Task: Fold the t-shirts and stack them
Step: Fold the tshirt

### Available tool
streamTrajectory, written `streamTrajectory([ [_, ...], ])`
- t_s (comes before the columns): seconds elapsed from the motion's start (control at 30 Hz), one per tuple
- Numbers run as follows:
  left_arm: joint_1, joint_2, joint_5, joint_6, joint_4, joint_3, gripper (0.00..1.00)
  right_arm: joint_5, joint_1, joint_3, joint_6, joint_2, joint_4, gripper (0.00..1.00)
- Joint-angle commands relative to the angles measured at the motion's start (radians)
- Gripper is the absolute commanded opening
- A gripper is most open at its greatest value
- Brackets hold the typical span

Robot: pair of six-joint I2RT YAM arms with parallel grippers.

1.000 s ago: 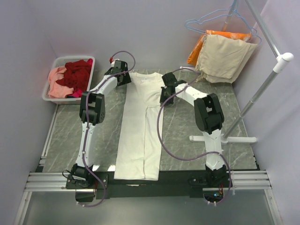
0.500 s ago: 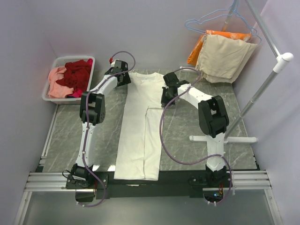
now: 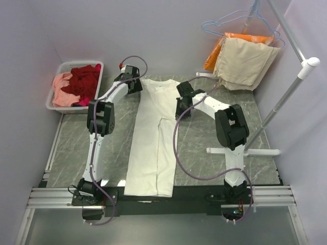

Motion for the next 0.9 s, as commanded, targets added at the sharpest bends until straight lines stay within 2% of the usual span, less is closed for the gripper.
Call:
streamTrajectory([
  [0.0, -0.007, -0.099, -0.020, -0.008, -0.025, 0.016, 0.87, 0.120, 0.005, 0.040, 0.011, -0.114, -0.010, 0.28],
  [0.1, -0.007, -0.175, -0.026, -0.014, -0.060, -0.021, 0.87, 0.216, 0.006, 0.023, 0.032, -0.194, -0.018, 0.34],
  [0.13, -0.007, -0.200, -0.029, -0.016, -0.069, -0.038, 0.87, 0.240, 0.005, 0.021, 0.043, -0.233, -0.031, 0.42],
  [0.23, -0.007, -0.301, -0.029, -0.040, -0.118, -0.131, 0.87, 0.319, 0.006, 0.030, 0.066, -0.289, -0.100, 0.51],
  [0.37, -0.007, -0.430, 0.015, -0.085, -0.195, -0.323, 0.86, 0.352, 0.006, -0.026, 0.095, -0.349, -0.137, 0.49],
  [0.43, -0.007, -0.513, 0.065, -0.105, -0.235, -0.400, 0.84, 0.320, 0.009, -0.069, 0.112, -0.395, -0.119, 0.46],
  [0.57, -0.013, -0.726, 0.142, -0.143, -0.189, -0.730, 0.84, 0.281, 0.023, -0.227, 0.095, -0.479, -0.053, 0.46],
  [0.63, -0.020, -0.850, 0.164, -0.165, -0.183, -0.822, 0.84, 0.272, 0.028, -0.275, 0.080, -0.514, -0.036, 0.46],
  [0.73, -0.059, -1.005, 0.193, -0.201, -0.213, -0.953, 0.84, 0.260, 0.048, -0.391, 0.079, -0.583, -0.007, 0.45],
  [0.87, -0.176, -1.175, 0.175, -0.261, -0.262, -1.115, 0.84, 0.226, 0.112, -0.497, 0.077, -0.680, 0.006, 0.47],
])
